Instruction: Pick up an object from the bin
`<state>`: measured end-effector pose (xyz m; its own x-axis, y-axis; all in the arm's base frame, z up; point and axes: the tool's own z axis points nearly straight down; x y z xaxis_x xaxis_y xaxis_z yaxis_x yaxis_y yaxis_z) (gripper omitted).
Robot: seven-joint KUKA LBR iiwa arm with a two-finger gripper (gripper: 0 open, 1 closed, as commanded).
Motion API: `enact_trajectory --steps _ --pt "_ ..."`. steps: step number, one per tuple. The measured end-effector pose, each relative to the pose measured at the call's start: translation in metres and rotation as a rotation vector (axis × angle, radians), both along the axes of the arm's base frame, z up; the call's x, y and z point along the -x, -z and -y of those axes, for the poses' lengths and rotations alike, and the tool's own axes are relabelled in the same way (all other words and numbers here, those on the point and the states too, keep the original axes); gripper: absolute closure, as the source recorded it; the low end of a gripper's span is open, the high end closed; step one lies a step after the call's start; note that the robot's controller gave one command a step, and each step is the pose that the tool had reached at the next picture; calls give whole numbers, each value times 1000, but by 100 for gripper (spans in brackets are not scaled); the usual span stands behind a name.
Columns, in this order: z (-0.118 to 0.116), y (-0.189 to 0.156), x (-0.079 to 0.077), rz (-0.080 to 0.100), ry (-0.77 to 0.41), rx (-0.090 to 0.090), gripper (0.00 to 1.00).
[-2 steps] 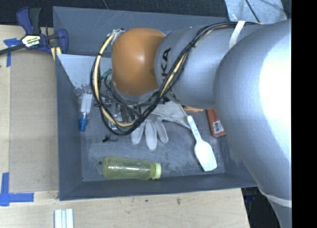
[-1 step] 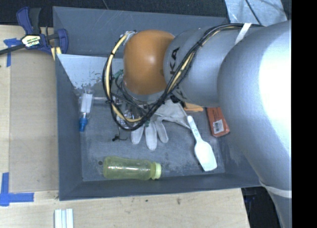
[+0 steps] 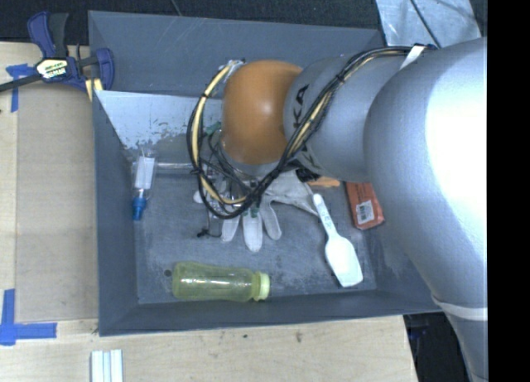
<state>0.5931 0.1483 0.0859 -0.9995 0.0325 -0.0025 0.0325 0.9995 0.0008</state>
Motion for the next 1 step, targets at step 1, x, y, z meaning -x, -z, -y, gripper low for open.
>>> enact_trajectory --steps 1 --pt "27 -4 -8 -1 -26 1 0"
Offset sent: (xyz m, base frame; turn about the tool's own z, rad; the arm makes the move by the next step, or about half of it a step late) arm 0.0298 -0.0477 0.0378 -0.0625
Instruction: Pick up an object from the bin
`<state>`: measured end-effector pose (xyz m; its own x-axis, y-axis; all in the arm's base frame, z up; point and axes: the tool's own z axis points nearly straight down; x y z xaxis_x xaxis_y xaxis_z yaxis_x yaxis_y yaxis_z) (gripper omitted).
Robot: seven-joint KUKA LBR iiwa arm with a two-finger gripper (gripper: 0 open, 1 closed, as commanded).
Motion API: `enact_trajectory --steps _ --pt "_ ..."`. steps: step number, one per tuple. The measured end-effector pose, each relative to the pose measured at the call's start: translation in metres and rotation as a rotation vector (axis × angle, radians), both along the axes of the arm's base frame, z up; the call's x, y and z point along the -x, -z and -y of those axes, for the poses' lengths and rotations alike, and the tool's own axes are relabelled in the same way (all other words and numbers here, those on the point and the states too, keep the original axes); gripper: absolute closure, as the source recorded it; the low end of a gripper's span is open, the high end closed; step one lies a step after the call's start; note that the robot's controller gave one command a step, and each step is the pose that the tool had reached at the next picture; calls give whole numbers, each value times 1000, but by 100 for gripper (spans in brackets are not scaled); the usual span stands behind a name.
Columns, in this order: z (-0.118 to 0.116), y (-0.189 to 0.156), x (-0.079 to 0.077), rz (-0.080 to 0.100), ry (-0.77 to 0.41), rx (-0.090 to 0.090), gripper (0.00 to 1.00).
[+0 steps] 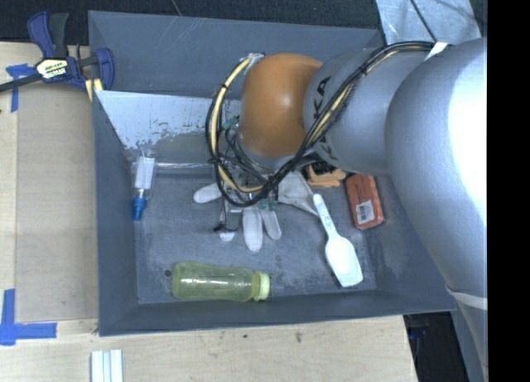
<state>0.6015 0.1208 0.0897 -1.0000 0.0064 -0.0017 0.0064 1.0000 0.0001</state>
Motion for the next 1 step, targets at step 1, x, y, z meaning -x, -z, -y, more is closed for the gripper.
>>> enact_trajectory --steps 1 --pt "18 -31 -20 1 -34 0 0"
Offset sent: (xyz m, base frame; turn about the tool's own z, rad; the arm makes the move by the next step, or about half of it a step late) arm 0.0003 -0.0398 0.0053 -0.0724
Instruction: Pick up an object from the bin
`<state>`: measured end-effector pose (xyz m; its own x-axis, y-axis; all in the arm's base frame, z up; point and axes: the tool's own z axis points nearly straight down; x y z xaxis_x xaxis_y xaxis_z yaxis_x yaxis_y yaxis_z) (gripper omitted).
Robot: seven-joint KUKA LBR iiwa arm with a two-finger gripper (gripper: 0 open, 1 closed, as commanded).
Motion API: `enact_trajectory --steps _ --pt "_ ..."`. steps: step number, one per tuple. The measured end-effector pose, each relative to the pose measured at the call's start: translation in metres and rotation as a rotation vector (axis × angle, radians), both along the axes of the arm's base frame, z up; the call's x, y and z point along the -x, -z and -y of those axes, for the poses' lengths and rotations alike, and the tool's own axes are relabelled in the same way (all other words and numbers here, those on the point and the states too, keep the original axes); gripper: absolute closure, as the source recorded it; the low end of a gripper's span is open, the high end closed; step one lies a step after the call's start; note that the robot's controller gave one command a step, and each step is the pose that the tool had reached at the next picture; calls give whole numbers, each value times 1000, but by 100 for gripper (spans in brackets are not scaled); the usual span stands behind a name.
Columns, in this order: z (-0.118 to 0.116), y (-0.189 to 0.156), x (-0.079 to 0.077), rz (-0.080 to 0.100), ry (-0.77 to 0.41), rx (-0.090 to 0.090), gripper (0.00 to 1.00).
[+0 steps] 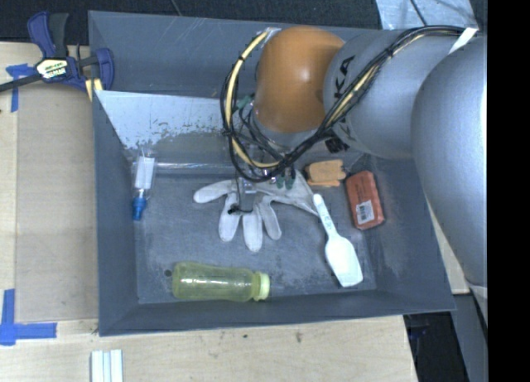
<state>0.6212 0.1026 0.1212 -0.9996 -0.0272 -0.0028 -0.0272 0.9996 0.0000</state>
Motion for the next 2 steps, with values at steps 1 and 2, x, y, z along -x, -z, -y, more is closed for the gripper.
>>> enact_trajectory --steps 1,2 --pt "11 4 6 4 -20 0 0" --pt "-7 27 15 0 -37 0 0"
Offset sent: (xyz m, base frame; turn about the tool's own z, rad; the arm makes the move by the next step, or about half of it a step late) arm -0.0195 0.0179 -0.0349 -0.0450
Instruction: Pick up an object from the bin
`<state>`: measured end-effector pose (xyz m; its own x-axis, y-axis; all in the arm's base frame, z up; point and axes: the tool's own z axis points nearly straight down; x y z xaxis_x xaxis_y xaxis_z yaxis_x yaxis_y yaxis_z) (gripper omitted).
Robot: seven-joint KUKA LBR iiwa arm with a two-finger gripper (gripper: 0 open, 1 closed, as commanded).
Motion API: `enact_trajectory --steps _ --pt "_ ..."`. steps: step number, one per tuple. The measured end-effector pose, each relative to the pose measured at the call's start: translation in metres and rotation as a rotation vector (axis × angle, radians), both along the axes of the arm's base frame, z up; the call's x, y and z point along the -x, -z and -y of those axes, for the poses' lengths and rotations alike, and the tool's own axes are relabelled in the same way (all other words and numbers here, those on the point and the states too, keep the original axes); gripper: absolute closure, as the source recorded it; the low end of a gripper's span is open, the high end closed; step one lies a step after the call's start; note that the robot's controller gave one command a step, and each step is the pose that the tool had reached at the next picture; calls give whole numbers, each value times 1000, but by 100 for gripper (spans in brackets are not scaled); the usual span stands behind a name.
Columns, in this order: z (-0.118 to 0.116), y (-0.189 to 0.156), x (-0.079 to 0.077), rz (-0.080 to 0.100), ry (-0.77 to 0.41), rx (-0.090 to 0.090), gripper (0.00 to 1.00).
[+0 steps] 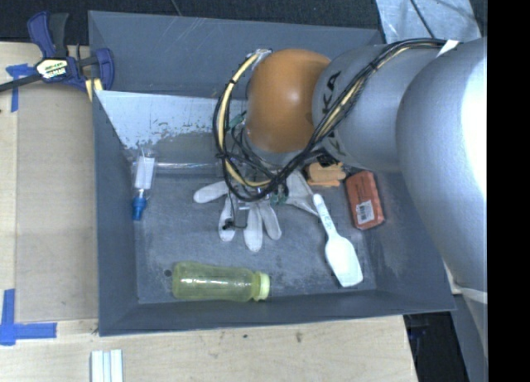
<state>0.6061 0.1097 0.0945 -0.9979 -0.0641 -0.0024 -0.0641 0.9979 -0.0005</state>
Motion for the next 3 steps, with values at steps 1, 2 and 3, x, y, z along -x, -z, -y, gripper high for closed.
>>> enact_trajectory --steps 1,2,3 --pt "-18 12 2 -2 1 -1 0" --pt "3 23 -7 2 -96 -2 100" --pt "3 23 -7 1 -96 -2 100"
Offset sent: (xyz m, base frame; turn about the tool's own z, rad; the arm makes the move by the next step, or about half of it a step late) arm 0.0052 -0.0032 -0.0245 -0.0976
